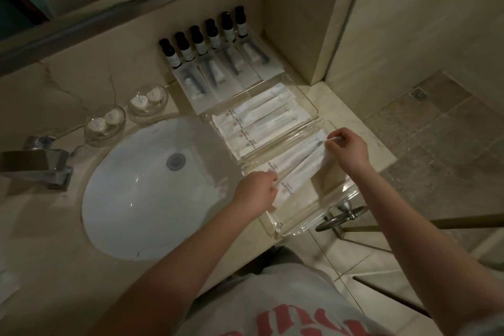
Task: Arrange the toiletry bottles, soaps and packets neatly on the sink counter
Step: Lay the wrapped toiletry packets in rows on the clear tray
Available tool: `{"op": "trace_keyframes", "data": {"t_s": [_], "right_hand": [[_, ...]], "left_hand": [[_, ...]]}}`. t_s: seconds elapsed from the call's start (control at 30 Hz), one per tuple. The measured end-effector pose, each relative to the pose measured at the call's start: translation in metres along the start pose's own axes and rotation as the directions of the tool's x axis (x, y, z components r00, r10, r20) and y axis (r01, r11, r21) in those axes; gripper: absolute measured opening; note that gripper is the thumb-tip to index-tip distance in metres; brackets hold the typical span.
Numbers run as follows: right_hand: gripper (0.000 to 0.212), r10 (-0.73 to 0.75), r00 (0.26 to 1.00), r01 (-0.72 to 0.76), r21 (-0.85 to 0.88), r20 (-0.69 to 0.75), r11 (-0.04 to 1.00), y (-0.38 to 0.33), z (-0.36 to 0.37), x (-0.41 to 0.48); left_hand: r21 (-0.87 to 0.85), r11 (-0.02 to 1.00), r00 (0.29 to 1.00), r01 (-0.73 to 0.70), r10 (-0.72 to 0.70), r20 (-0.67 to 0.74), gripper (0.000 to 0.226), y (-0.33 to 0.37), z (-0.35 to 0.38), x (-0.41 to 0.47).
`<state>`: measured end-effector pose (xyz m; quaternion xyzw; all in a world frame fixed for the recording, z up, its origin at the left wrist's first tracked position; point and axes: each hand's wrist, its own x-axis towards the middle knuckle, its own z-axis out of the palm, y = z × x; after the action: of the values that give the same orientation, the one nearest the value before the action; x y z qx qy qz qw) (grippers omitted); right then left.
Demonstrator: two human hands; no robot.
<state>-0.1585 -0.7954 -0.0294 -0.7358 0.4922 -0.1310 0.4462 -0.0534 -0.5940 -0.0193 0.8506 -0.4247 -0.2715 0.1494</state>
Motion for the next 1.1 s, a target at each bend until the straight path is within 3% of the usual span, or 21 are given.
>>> {"op": "trace_keyframes", "data": {"t_s": [0.13,0.27,0.37,0.47,0.57,0.67,0.87,1.1], "right_hand": [[0.025,-0.160,0.987,0.144,-0.315,-0.027,0.938,0.006,0.011,-0.003],[0.034,-0.272,0.962,0.219,-0.590,-0.002,0.777,0.017,0.021,-0.013],[0.035,-0.361,0.932,0.282,-0.674,0.024,0.683,0.018,0.022,-0.022],[0.037,-0.404,0.908,0.370,-0.659,0.109,0.655,0.021,0.023,-0.036],[0.031,-0.420,0.891,0.439,-0.562,0.172,0.701,0.027,0.025,-0.047],[0.033,-0.400,0.902,0.423,-0.517,0.162,0.744,0.027,0.027,-0.044],[0.030,-0.452,0.878,0.450,-0.596,0.159,0.665,0.029,0.025,-0.049],[0.025,-0.401,0.899,0.429,-0.532,0.174,0.730,0.024,0.029,-0.042]], "left_hand": [[0.320,0.940,0.993,-0.115,0.116,0.017,0.023,0.004,0.011,0.006],[0.362,0.923,0.991,-0.132,0.110,0.080,0.041,0.000,0.026,0.005],[0.399,0.902,0.986,-0.167,0.153,0.065,0.038,0.001,0.029,0.004],[0.427,0.888,0.981,-0.169,0.192,-0.011,0.035,0.000,0.027,0.005],[0.451,0.880,0.981,-0.152,0.191,-0.043,0.031,-0.004,0.024,0.004],[0.441,0.890,0.987,-0.116,0.154,-0.051,0.031,-0.006,0.024,0.002],[0.469,0.883,0.976,-0.024,0.123,-0.182,0.038,-0.005,0.021,0.001],[0.455,0.890,0.958,-0.027,0.154,-0.243,0.035,-0.009,0.023,0.000]]}}
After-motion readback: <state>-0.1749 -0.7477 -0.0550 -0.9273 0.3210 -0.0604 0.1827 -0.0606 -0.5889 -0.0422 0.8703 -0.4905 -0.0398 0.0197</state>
